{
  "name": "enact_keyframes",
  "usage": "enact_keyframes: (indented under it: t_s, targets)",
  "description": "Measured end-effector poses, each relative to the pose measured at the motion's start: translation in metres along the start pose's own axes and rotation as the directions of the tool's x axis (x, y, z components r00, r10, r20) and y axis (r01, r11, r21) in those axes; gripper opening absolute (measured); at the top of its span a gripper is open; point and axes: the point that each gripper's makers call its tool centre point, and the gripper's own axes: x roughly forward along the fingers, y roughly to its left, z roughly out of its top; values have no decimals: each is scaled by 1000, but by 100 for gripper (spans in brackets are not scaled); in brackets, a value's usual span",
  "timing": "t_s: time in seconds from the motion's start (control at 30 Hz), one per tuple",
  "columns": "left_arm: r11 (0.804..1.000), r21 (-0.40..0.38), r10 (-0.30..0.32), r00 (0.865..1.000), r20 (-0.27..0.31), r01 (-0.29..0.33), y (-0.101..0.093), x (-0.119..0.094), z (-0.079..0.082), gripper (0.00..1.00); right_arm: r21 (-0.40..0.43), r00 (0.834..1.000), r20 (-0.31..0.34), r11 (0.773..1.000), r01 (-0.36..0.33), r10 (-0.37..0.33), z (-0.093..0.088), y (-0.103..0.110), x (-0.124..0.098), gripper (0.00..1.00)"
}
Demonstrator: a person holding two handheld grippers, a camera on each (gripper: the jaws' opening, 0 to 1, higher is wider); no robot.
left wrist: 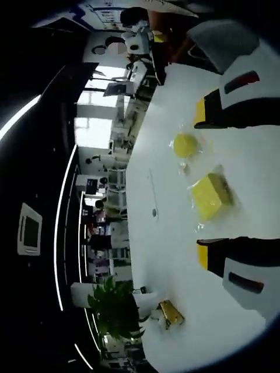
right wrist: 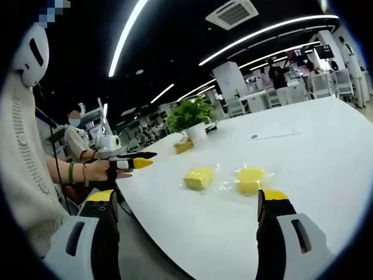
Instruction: Compare the silicone blocks by pressing each to a similar depth, holding the contact briefly, and releasing to observe deformation and rebound differences across the visible hardness samples.
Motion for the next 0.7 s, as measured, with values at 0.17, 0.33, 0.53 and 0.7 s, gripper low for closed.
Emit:
enact_keyframes:
  t_s: [0.17,0.33,0.53,0.7]
  targets:
    - [996,-91,-14,1000,-9,13,-17,-18,-16,77,99,999,17,994,-41,39,0,3,-1,96]
    - [991,-130,-25,1000,3,25,-21,-21,-16,68,89,991,120,994,-70,59,20,2,-1,96]
    - [998,-69,-7,996,86,13,-17,-21,2,63,74,992,112,995,-72,63,20,-3,-1,96]
    - [998,-65,-17,998,67,22,-20,-19,4,60,55,994,79,996,-74,69,16,-6,0,96]
